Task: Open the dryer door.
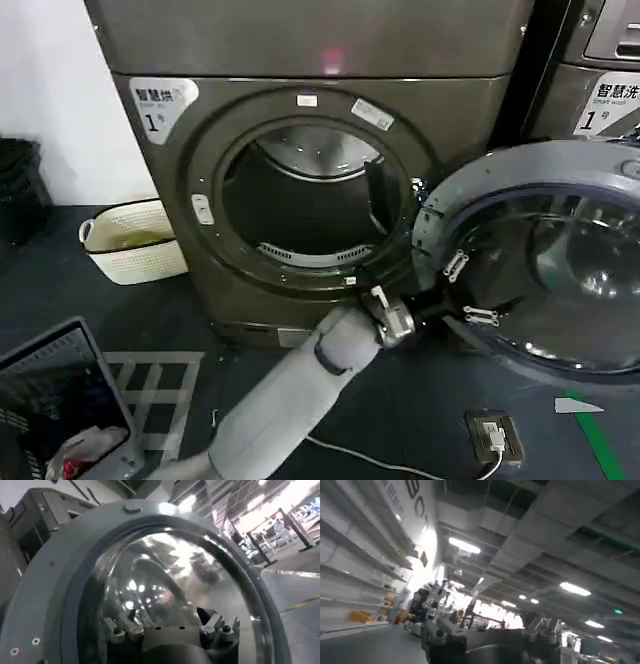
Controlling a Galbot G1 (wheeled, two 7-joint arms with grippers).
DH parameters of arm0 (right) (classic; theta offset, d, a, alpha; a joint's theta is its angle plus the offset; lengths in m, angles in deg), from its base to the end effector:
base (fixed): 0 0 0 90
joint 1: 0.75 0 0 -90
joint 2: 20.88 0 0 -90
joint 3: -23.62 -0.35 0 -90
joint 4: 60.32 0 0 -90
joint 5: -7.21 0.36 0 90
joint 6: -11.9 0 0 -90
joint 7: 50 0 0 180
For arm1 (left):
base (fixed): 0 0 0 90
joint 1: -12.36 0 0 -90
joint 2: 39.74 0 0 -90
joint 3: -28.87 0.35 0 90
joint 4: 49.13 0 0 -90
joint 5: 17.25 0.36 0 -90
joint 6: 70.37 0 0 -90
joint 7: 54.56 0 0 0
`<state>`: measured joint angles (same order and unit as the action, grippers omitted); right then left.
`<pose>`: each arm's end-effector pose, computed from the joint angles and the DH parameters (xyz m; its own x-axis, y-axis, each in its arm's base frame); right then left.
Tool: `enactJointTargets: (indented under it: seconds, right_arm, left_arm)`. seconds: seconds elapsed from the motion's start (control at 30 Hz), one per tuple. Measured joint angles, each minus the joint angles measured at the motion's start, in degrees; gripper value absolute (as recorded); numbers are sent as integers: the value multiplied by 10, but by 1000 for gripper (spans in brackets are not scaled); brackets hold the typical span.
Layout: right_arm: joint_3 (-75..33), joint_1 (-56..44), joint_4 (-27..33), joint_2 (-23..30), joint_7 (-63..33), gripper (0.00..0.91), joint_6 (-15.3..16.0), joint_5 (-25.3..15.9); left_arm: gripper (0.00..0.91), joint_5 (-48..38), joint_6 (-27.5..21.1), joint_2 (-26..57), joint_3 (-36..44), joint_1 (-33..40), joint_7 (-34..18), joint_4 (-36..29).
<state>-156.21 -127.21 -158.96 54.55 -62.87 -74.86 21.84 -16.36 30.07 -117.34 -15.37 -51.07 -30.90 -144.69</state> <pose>-0.1161 -0.4189 -0.1590 -0.0084 0.9383 -0.3457 0.9411 -0.1094 -0.3198 0.3859 -0.1830 -0.2128 -0.2711 0.9445 -0.1853 0.7366 0.3275 0.5917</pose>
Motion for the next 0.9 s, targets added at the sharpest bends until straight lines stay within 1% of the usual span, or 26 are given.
enactJointTargets:
  seconds: [0.13, 0.2, 0.37, 0.47, 0.57, 0.67, 0.77, 0.83, 0.9]
  right_arm:
    - [7, -1, 4, -9, 14, 907, -4, 4]
    - [13, 0, 5, -13, 16, 907, -3, 4]
    - [25, 4, 5, -19, 17, 907, -3, 5]
    - [35, 8, 5, -20, 17, 907, -3, 5]
    - [49, 14, 4, -20, 18, 907, -7, 9]
    - [65, 17, 3, -19, 22, 907, -15, 18]
    - [80, 22, 6, -21, 27, 907, -22, 22]
    - [94, 26, 10, -23, 28, 907, -40, 26]
    - [105, 29, 11, -25, 31, 907, -42, 27]
  left_arm:
    - [907, 9, 17, 92, -17, -24, -3, -71]
    - [907, 27, 33, 142, -32, -39, -5, -109]
    - [907, 89, 91, 276, -89, -86, -1, -181]
    - [907, 124, 133, 360, -145, -137, -4, -210]
    - [907, 155, 169, 434, -200, -192, -18, -217]
    - [907, 216, 218, 496, -264, -252, -41, -207]
    - [907, 309, 277, 541, -336, -319, -73, -181]
    - [907, 388, 317, 560, -381, -361, -85, -154]
    - [907, 461, 358, 576, -425, -400, -79, -123]
